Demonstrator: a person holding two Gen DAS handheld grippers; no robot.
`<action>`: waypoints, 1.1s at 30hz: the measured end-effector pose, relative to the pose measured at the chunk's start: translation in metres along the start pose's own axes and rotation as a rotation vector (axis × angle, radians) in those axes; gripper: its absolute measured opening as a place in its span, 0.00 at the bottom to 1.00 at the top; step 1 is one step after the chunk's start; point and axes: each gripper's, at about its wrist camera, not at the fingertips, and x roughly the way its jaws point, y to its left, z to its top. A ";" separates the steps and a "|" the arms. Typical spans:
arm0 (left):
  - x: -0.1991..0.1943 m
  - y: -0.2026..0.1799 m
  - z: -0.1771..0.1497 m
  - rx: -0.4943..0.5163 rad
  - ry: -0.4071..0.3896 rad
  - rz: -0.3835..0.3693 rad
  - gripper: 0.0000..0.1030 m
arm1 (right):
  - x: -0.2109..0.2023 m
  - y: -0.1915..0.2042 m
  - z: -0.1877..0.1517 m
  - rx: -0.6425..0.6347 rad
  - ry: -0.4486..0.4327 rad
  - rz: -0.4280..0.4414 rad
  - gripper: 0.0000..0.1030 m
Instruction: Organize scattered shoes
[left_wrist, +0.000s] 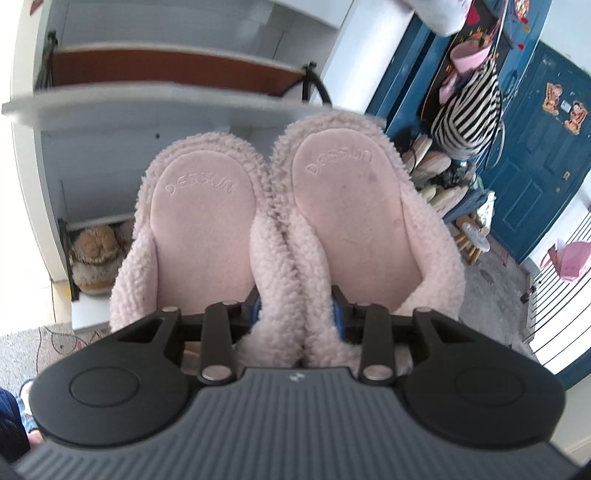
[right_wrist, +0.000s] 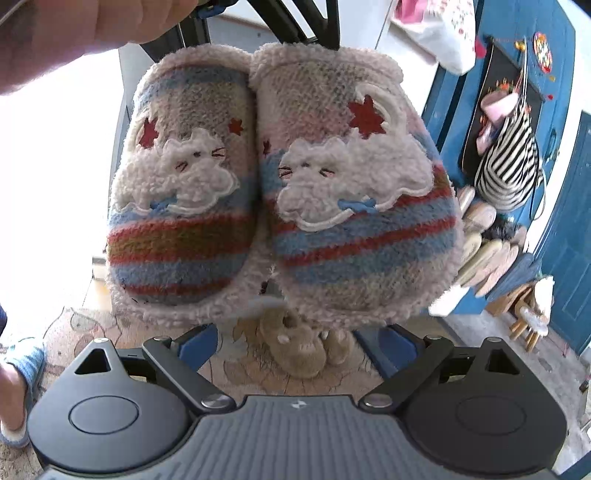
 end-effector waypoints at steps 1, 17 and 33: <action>-0.003 0.000 0.002 0.000 -0.007 0.000 0.32 | -0.003 0.000 0.006 -0.008 -0.010 -0.001 0.92; -0.046 0.036 0.100 -0.101 -0.090 0.083 0.33 | -0.006 -0.001 0.118 -0.148 -0.125 0.084 0.92; -0.011 0.088 0.167 -0.213 0.074 0.132 0.34 | 0.031 -0.013 0.190 -0.259 -0.069 0.196 0.92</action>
